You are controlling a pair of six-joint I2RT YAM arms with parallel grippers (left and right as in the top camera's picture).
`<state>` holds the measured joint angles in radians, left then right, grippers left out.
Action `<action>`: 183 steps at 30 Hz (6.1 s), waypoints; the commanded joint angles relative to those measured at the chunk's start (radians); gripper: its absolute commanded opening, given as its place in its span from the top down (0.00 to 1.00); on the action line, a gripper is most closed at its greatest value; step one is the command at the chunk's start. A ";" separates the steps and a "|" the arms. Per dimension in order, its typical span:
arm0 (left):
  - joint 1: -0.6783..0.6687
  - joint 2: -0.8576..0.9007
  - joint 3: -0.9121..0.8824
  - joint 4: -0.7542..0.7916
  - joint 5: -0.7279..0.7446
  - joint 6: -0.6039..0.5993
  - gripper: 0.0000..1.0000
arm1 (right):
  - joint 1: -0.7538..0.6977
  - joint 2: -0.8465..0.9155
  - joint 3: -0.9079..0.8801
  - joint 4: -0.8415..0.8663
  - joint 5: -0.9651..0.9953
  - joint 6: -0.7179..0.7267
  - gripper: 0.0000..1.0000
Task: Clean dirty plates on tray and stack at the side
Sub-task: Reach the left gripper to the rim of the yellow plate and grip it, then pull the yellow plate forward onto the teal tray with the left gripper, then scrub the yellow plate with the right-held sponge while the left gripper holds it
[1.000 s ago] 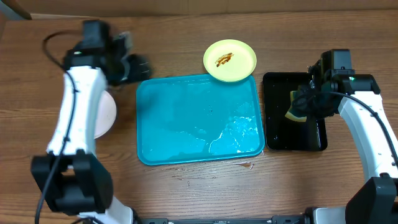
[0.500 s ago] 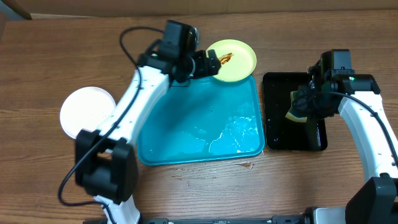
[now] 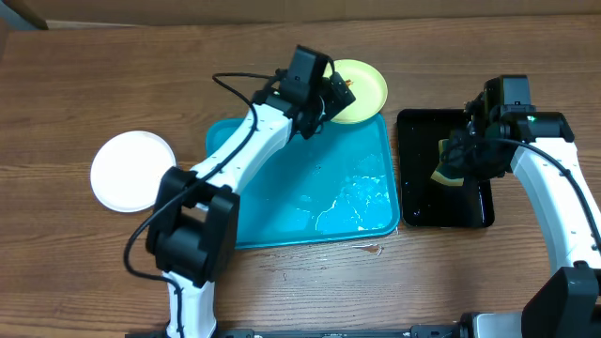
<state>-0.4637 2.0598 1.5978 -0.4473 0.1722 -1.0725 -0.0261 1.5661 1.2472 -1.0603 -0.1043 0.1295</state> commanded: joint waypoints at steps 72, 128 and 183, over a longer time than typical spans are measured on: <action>0.107 0.156 0.008 -0.642 -0.074 0.956 0.74 | 0.018 0.129 0.015 0.072 0.040 0.053 0.96; 0.095 0.156 0.008 -0.655 -0.014 0.953 0.96 | 0.433 0.259 0.194 0.061 -0.152 0.089 0.96; 0.087 0.156 0.008 -0.656 -0.014 0.934 0.96 | 0.504 0.385 0.158 0.135 -0.080 0.173 0.96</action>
<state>-0.3801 2.1872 1.6230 -1.1049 0.2092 -0.1272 0.4839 2.0048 1.3823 -0.9092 -0.1577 0.3420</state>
